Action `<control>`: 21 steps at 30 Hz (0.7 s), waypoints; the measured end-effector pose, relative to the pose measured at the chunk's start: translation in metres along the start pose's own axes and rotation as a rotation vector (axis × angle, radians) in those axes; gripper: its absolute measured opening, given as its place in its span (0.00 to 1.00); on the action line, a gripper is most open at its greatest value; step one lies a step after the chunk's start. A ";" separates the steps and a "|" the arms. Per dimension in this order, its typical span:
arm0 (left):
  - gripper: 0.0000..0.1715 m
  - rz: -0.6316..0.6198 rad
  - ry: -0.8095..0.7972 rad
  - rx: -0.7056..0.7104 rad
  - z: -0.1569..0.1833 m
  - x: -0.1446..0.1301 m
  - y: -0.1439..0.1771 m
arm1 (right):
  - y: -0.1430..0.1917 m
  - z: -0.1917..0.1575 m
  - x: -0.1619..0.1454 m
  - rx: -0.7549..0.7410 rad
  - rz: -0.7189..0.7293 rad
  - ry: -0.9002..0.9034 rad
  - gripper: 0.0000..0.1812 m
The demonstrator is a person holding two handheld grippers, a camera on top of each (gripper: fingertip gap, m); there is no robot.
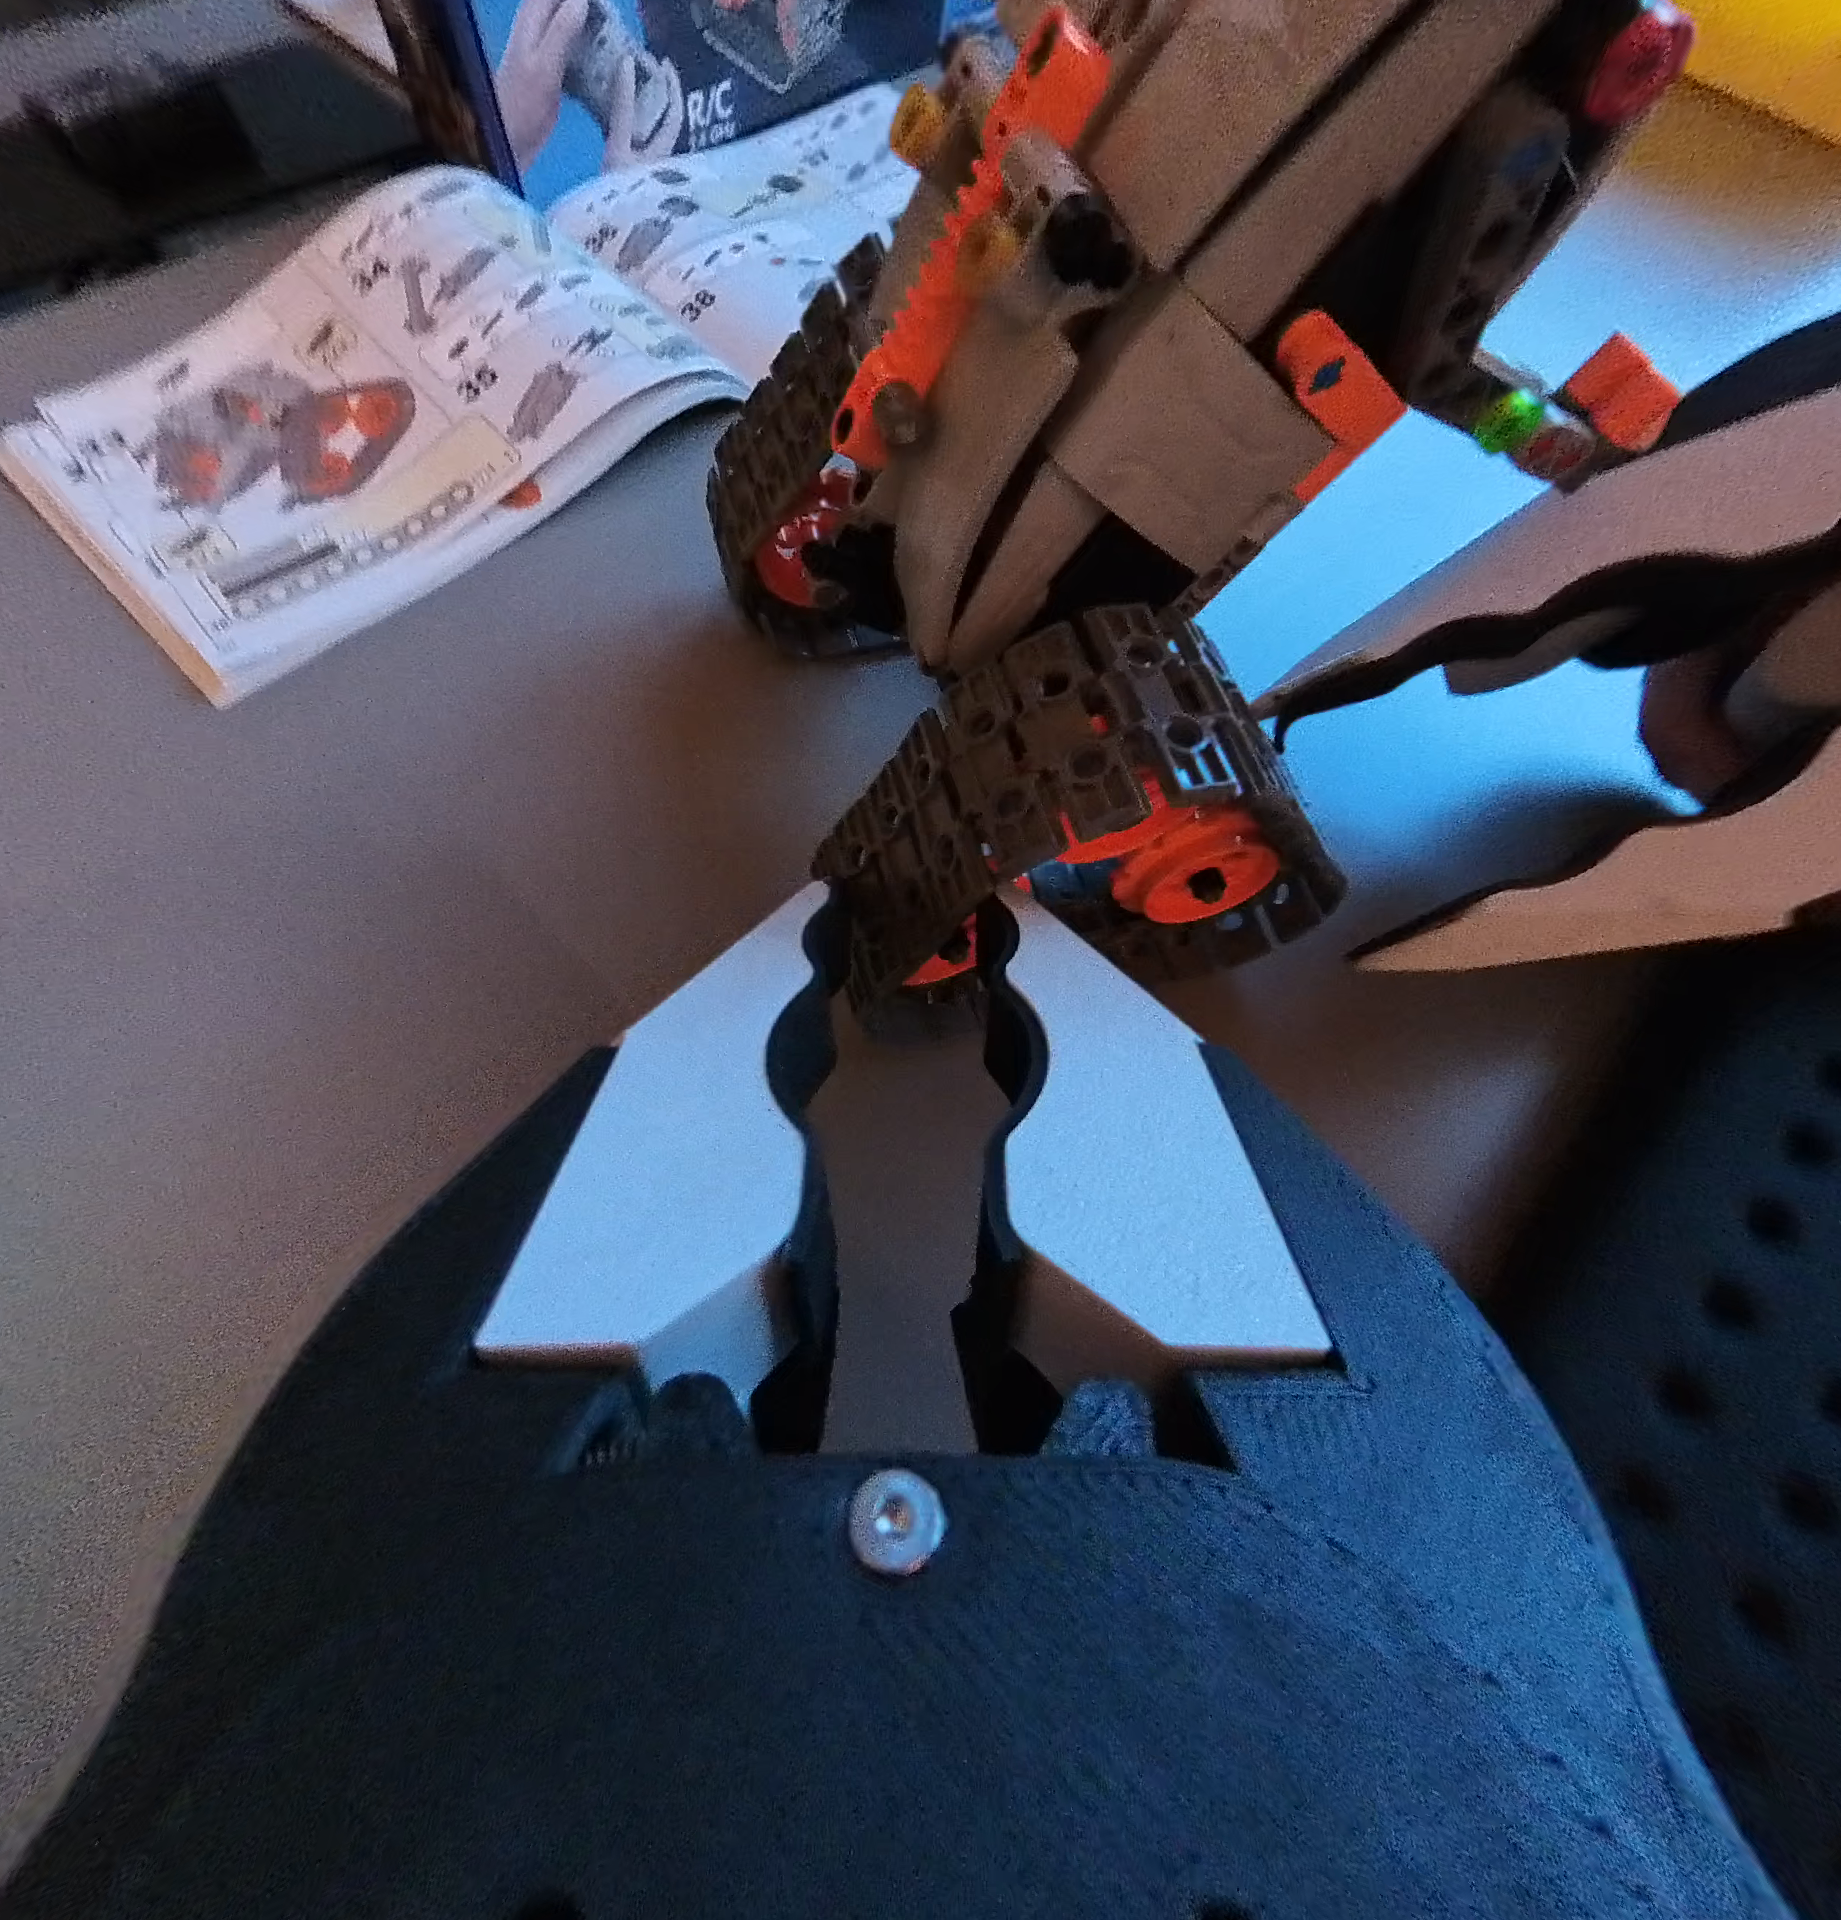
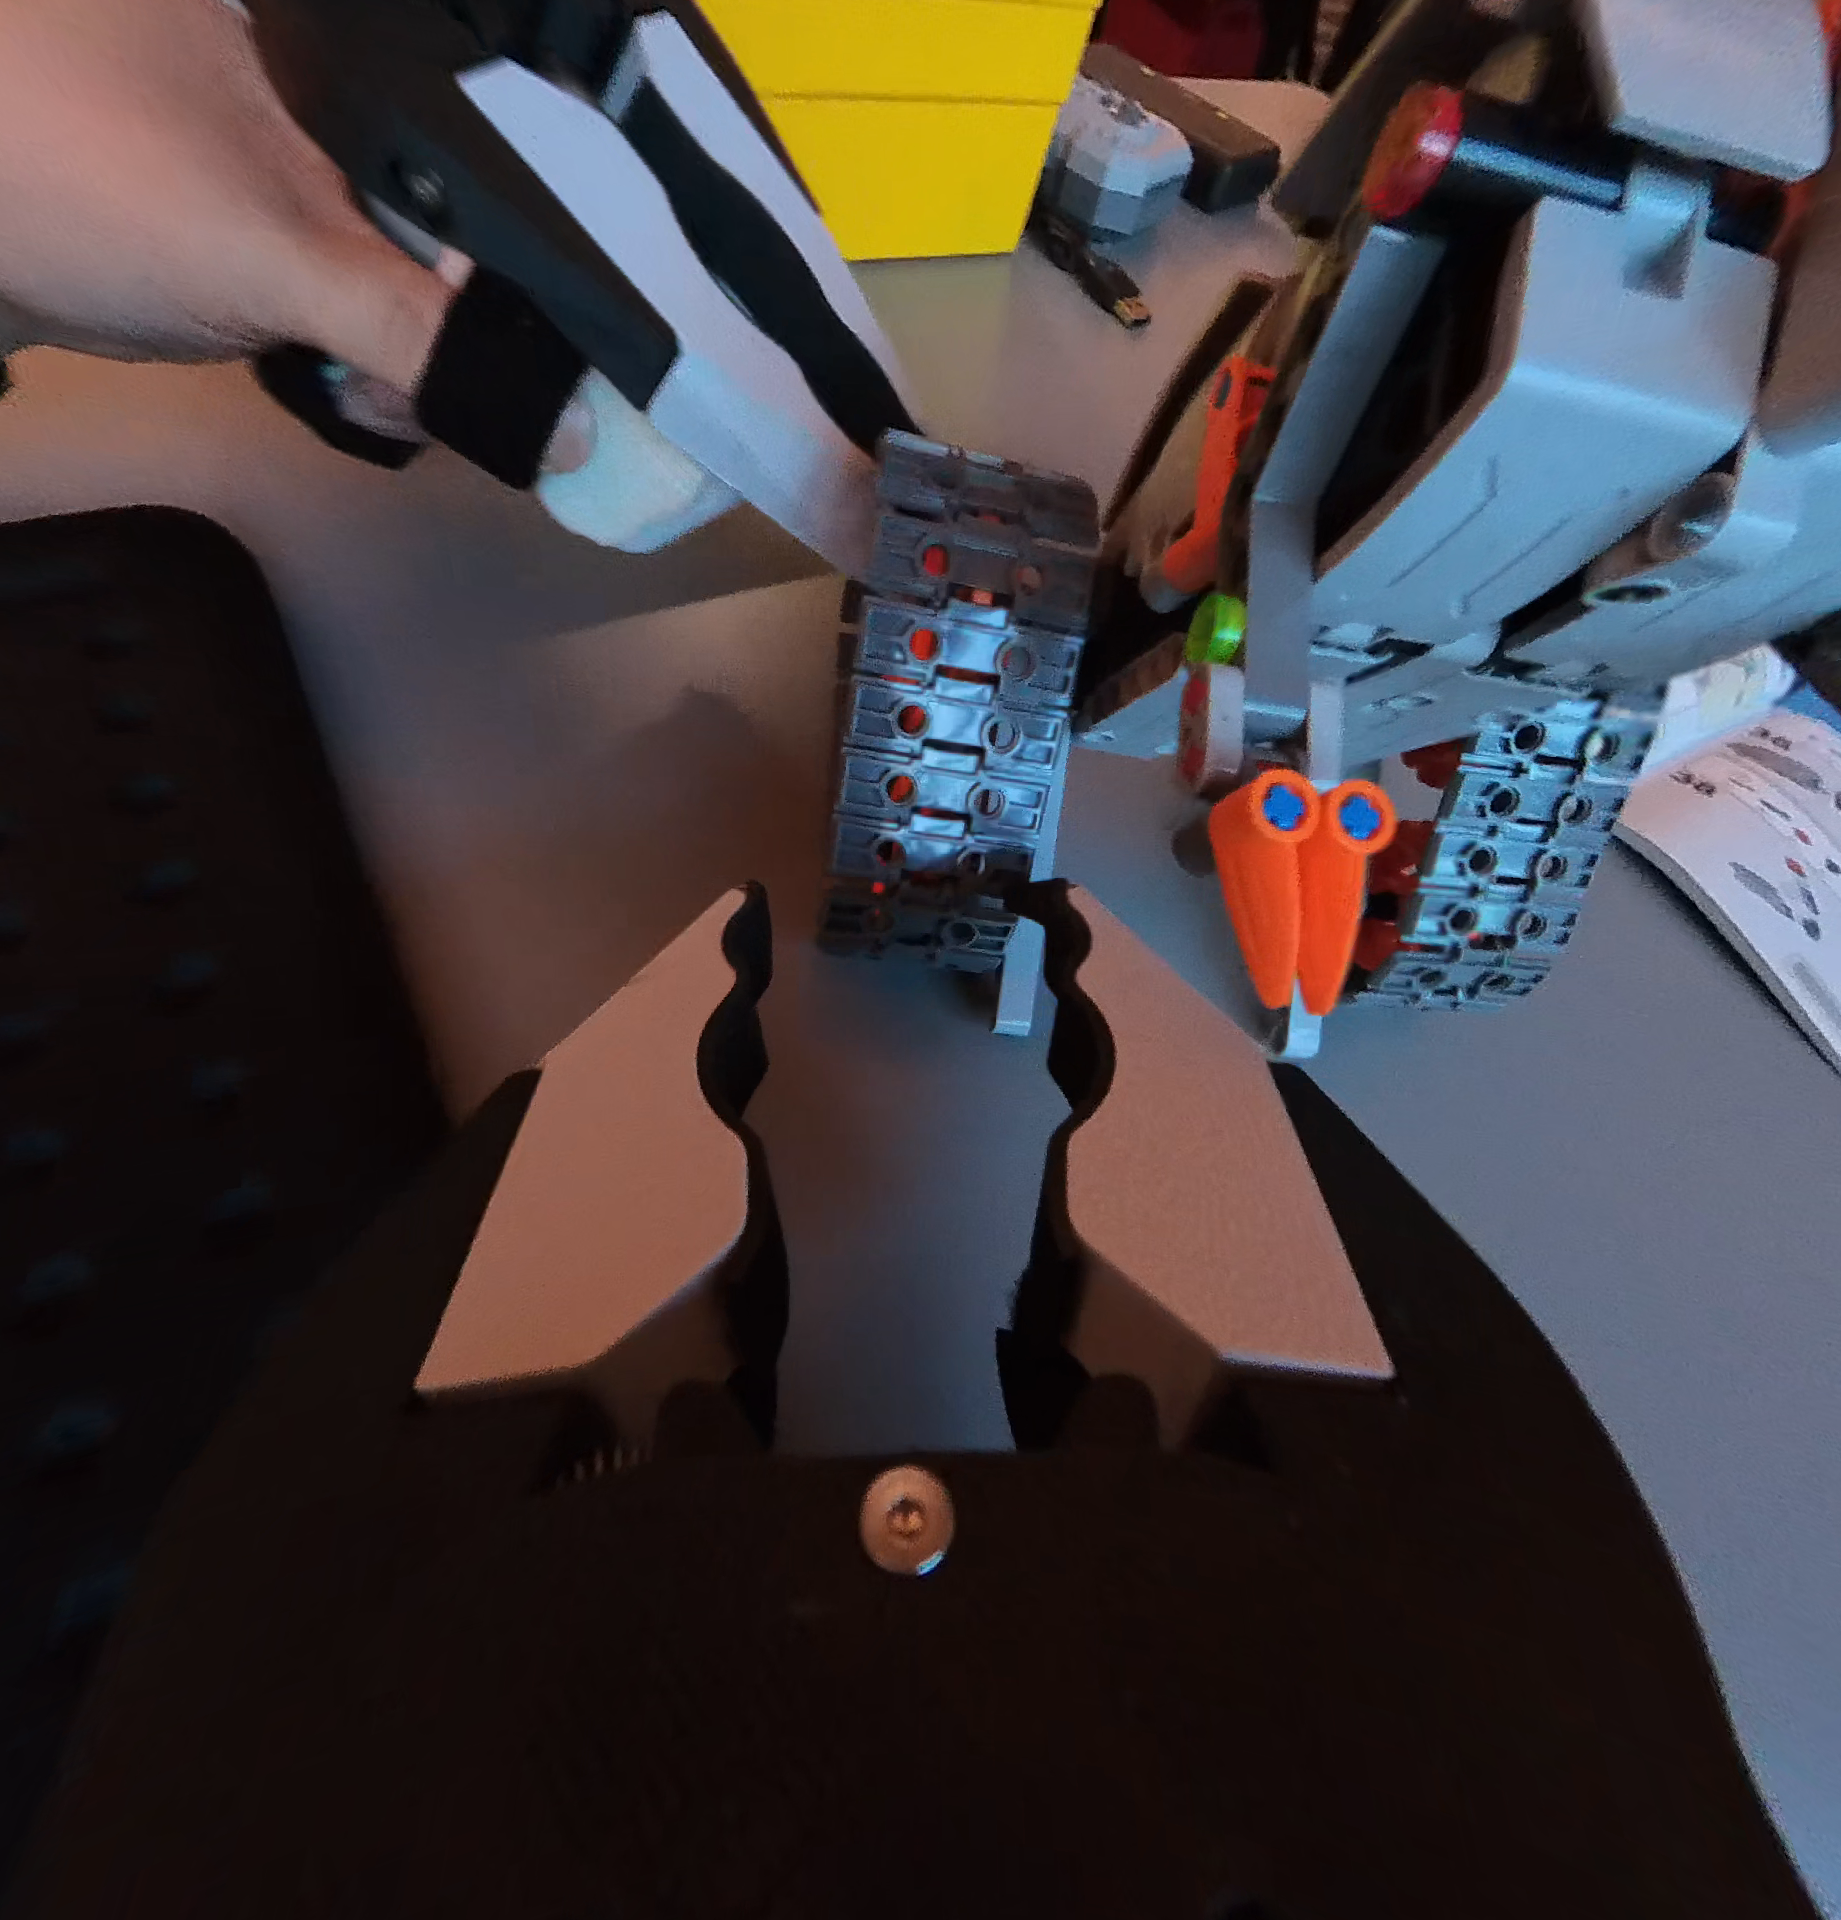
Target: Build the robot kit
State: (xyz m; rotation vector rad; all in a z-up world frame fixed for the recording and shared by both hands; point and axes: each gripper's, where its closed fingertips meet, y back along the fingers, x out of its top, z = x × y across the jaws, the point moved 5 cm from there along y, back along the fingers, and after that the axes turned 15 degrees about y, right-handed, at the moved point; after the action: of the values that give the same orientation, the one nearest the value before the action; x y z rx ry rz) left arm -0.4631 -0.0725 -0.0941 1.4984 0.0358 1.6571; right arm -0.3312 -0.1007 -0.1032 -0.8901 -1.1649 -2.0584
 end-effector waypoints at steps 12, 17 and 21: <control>0.08 -0.233 0.075 0.244 0.043 0.022 0.010 | 0.035 0.014 0.000 -0.207 0.003 0.027 0.22; 0.04 -0.343 0.057 0.247 0.064 0.043 0.012 | 0.062 0.033 0.008 -0.324 0.054 0.069 0.06; 0.04 -0.400 -0.022 0.274 0.077 0.062 0.008 | 0.069 0.046 0.001 -0.271 0.053 -0.032 0.05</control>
State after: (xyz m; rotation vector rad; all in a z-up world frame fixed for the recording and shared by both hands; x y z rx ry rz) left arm -0.3980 -0.0789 -0.0196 1.5859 0.5349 1.3489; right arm -0.2670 -0.0902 -0.0514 -1.0716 -0.8800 -2.1984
